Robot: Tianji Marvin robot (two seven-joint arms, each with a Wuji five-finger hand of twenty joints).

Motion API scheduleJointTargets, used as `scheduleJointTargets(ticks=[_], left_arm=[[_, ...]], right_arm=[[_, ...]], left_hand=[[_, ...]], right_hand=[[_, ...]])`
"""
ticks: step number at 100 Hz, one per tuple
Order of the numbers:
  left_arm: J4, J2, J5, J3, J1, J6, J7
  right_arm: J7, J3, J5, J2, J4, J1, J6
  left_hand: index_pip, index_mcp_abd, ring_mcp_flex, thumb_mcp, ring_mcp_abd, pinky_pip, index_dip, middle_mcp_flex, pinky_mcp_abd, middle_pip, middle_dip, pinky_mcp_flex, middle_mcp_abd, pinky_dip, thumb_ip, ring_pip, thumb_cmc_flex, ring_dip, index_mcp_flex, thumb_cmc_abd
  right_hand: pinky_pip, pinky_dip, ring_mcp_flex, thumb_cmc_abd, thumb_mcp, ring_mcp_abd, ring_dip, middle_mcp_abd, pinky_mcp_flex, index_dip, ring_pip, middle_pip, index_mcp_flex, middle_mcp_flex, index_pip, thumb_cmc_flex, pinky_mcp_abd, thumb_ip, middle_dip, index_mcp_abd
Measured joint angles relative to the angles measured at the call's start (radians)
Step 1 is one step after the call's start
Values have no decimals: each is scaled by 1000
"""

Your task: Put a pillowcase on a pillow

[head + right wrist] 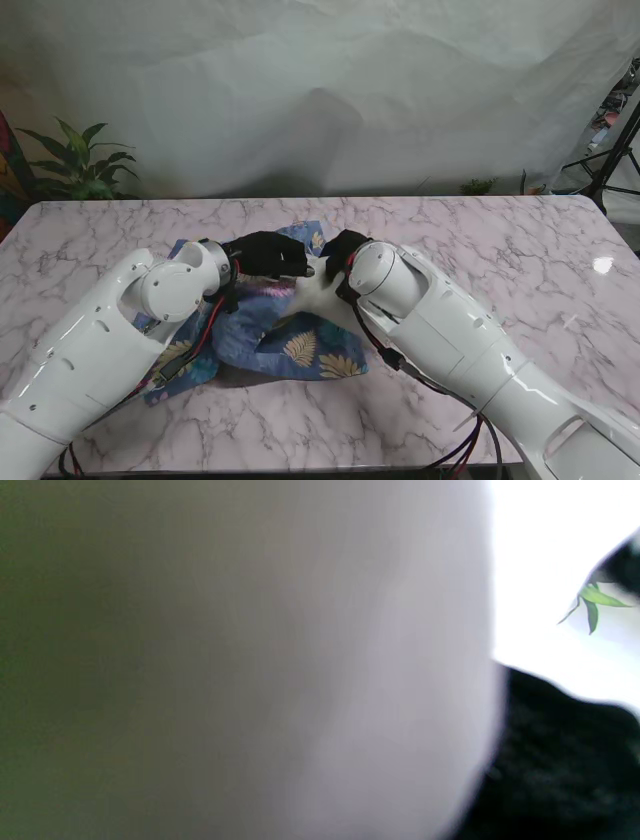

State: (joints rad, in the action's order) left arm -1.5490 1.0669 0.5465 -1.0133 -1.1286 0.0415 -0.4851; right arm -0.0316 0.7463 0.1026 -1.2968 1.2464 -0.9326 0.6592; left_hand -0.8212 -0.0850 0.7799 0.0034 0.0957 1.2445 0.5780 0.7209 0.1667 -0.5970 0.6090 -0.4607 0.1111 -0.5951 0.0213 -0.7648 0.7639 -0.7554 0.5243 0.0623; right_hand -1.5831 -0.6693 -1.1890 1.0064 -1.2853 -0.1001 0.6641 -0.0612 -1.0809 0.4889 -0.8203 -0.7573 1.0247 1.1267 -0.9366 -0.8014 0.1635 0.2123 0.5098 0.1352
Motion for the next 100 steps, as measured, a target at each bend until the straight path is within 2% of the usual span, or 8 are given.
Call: scheduleJointTargets(ticks=[9, 19, 33, 40, 49, 57, 80, 100], left_arm=[[-61, -38, 70, -18, -11, 52, -78], [-44, -48, 56, -67, -21, 181, -56], [8, -62, -69, -84, -3, 269, -102], [15, -72, -54, -96, 8, 310, -162], [16, -86, 42, -100, 16, 382, -158], [26, -97, 80, -96, 24, 443, -139], [83, -104, 91, -50, 49, 513, -53], [129, -94, 104, -8, 67, 537, 8]], right_arm=[[-8, 0, 0, 0, -13, 8, 6], [-14, 1, -8, 0, -27, 16, 6], [-24, 2, -10, 2, -29, 17, 4], [-29, 1, -10, 4, -29, 16, 3], [-32, 1, -10, 5, -29, 16, 2], [-34, 0, -11, 6, -29, 16, 0], [-42, -1, -14, 9, -27, 15, -3], [-43, 0, -16, 11, -27, 14, -4]], left_hand=[[366, -20, -205, -10, 11, -133, -122, -245, -35, 196, -90, 151, -2, -2, 0, 215, -103, 47, -146, -12], [619, 71, -372, -12, 44, -374, -179, -463, -11, 356, -196, 292, 1, -3, 0, 424, -100, 188, -255, -10], [711, 150, -407, -14, 58, -503, -215, -544, 10, 489, -270, 341, -10, -2, 0, 498, 112, 264, -267, 25], [744, 165, -423, -18, 60, -514, -241, -564, 12, 543, -284, 343, -8, -2, 0, 506, 148, 269, -316, 72], [765, 181, -431, 223, 63, -517, -277, -569, 12, 571, -348, 327, -8, -6, 0, 506, 145, 275, -339, 172], [767, 211, -419, 319, 63, -485, -278, -569, 12, 572, -351, 291, -16, -25, 0, 499, 149, 275, -339, 206], [574, 254, -295, 399, 49, -284, -273, -569, -31, 537, -203, 175, -49, -49, 0, 359, 236, 187, -330, 218], [342, 257, -200, 401, -10, -147, -251, -542, -91, 322, -103, 101, -78, -50, 5, 162, 254, 37, -113, 218]], right_hand=[[0, 0, 0, 0, 0, 0, 0, 0, 0, 0, 0, 0, 0, 0, 0, 0, 0, 0, 0, 0], [0, 0, 0, 0, 0, 0, 0, 0, 0, 0, 0, 0, 0, 0, 0, 0, 0, 0, 0, 0], [0, 0, 0, 0, 0, 0, 0, 0, 0, 0, 0, 0, 0, 0, 0, 0, 0, 0, 0, 0], [0, 0, 0, 0, 0, 0, 0, 0, 0, 0, 0, 0, 0, 0, 0, 0, 0, 0, 0, 0], [0, 0, 0, 0, 0, 0, 0, 0, 0, 0, 0, 0, 0, 0, 0, 0, 0, 0, 0, 0], [0, 0, 0, 0, 0, 0, 0, 0, 0, 0, 0, 0, 0, 0, 0, 0, 0, 0, 0, 0], [0, 0, 0, 0, 0, 0, 0, 0, 0, 0, 0, -1, 0, 0, 0, 0, 0, 0, 0, 0], [0, 0, 0, 0, 0, 0, 0, 0, 0, 0, 0, -1, 0, 0, 0, 0, 0, 0, 0, 0]])
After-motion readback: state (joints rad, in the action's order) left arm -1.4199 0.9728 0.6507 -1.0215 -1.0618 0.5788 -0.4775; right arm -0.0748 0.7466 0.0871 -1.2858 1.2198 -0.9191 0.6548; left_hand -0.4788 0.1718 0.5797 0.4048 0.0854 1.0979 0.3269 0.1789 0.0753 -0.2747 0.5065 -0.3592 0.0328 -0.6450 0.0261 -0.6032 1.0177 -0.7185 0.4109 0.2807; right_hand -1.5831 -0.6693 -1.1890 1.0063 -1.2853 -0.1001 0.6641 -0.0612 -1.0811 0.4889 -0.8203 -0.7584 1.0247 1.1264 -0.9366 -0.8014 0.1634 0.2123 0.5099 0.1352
